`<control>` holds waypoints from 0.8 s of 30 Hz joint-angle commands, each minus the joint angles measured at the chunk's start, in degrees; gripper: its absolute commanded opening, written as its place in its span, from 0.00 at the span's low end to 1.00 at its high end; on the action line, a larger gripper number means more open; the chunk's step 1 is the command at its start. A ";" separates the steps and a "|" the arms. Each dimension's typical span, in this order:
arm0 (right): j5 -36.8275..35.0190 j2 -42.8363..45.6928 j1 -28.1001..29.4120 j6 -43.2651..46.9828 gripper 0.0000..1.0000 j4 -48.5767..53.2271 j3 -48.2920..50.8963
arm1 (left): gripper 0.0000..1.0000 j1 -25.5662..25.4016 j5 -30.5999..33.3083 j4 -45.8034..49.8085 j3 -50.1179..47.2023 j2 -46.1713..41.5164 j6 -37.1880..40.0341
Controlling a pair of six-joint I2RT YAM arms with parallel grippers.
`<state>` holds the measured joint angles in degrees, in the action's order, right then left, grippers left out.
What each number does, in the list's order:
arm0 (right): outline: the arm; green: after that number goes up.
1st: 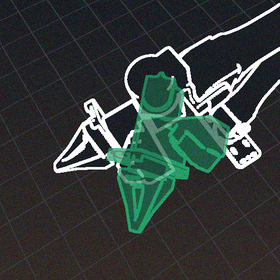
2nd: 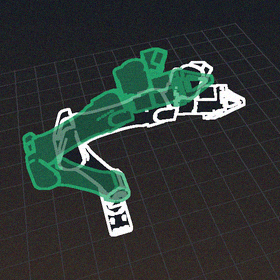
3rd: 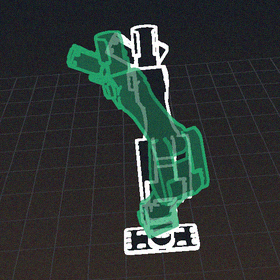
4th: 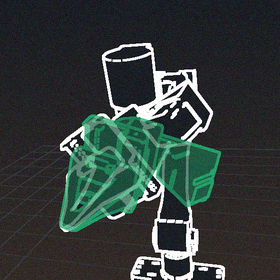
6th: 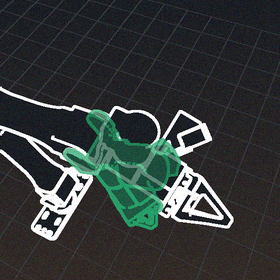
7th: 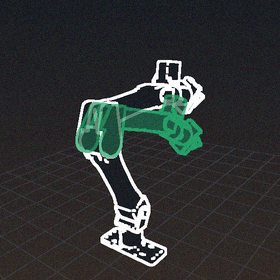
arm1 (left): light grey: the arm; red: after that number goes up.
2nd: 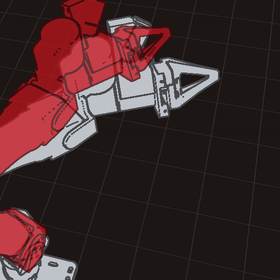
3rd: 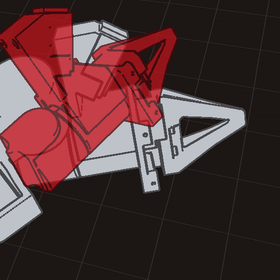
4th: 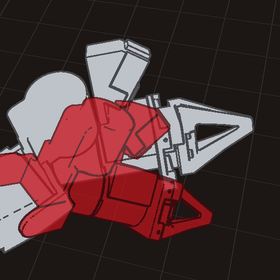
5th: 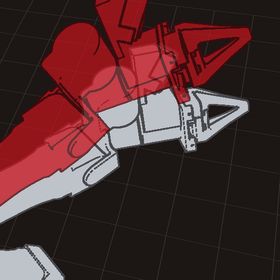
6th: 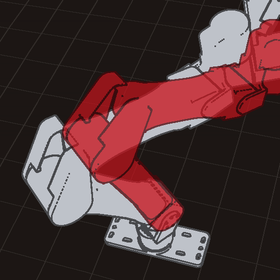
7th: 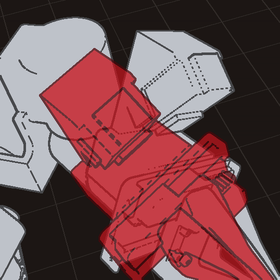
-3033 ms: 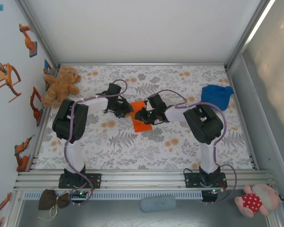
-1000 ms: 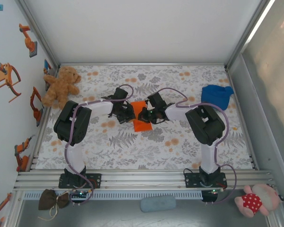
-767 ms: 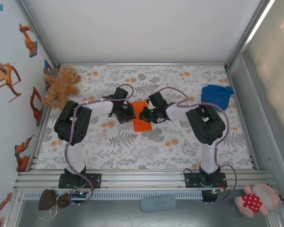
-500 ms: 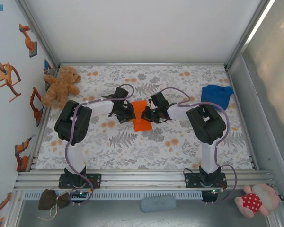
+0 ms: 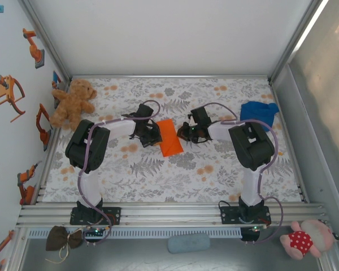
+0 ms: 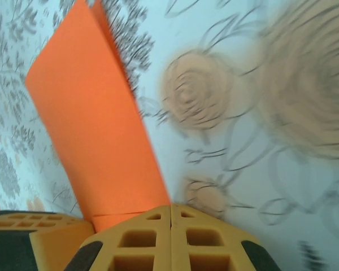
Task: Fold a paper plane with a square sheet of paper (pick it up from the middle)
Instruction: Fold the triangle a second time at the center of the table.
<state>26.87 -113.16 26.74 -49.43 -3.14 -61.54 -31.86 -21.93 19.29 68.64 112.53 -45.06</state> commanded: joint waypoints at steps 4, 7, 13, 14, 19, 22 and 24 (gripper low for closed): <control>-3.31 4.73 -0.77 2.35 0.00 4.15 -1.11 | 0.00 0.36 3.41 6.00 0.05 3.47 2.55; -1.37 5.79 0.45 3.36 0.00 4.02 -1.22 | 0.00 0.30 2.86 6.12 0.91 3.75 3.66; 2.72 3.35 3.50 3.20 0.00 2.28 -2.39 | 0.01 0.35 1.13 6.27 2.23 4.03 7.09; 3.22 2.52 4.02 2.92 0.00 1.88 -2.74 | 0.01 0.35 1.04 6.50 2.49 4.10 7.79; 5.50 -0.59 5.39 1.09 0.00 -0.49 -3.08 | 0.01 0.37 0.80 7.54 3.60 4.53 9.81; 5.86 -1.26 5.68 0.49 0.00 -1.30 -2.14 | 0.01 0.31 0.41 7.56 4.11 4.86 9.82; 5.50 -1.36 5.81 0.46 0.00 -1.35 -1.02 | 0.02 0.35 0.07 7.51 4.56 4.93 9.68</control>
<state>31.53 -113.97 32.14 -48.18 -2.55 -63.44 -31.75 -23.33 24.08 72.95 114.85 -37.19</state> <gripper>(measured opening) 0.049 0.065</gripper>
